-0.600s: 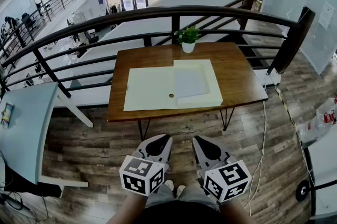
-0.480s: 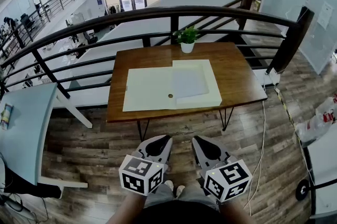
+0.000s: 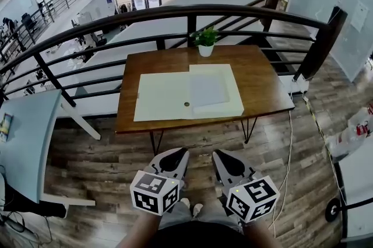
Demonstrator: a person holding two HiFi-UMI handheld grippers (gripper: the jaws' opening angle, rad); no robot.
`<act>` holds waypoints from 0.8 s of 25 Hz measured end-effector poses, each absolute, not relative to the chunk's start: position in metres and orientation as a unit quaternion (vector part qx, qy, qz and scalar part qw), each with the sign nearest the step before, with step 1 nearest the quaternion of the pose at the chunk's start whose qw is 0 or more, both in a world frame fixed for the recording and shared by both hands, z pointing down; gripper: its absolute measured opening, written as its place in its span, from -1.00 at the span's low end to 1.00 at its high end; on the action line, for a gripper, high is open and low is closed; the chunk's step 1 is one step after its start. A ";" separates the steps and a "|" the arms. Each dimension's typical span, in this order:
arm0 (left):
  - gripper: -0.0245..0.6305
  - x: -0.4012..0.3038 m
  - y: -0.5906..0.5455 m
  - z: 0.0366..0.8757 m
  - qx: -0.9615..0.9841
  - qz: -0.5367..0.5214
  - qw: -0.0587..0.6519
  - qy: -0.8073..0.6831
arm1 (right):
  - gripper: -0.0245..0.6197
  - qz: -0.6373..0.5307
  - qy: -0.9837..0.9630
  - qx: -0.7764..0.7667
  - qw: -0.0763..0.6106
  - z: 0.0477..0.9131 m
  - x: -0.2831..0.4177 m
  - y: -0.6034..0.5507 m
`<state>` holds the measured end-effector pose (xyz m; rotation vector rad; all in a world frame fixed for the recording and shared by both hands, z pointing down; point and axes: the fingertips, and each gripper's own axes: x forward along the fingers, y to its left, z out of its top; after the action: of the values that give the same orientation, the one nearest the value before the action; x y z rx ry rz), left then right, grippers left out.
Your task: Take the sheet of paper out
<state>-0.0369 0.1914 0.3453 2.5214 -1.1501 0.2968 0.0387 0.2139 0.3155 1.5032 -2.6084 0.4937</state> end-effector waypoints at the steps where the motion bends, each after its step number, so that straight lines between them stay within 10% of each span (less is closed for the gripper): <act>1: -0.83 -0.037 0.193 0.346 0.890 0.103 0.178 -0.406 | -0.84 0.163 -0.854 0.491 0.045 0.316 0.041 0.214; 20: -0.83 -0.015 0.183 0.370 0.879 0.116 0.193 -0.419 | -0.84 0.182 -0.856 0.481 0.062 0.341 0.074 0.202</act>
<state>-0.0146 0.1835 0.3701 2.4678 -1.1769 0.3264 0.0739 0.2023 0.3414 1.4528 -2.5871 0.5490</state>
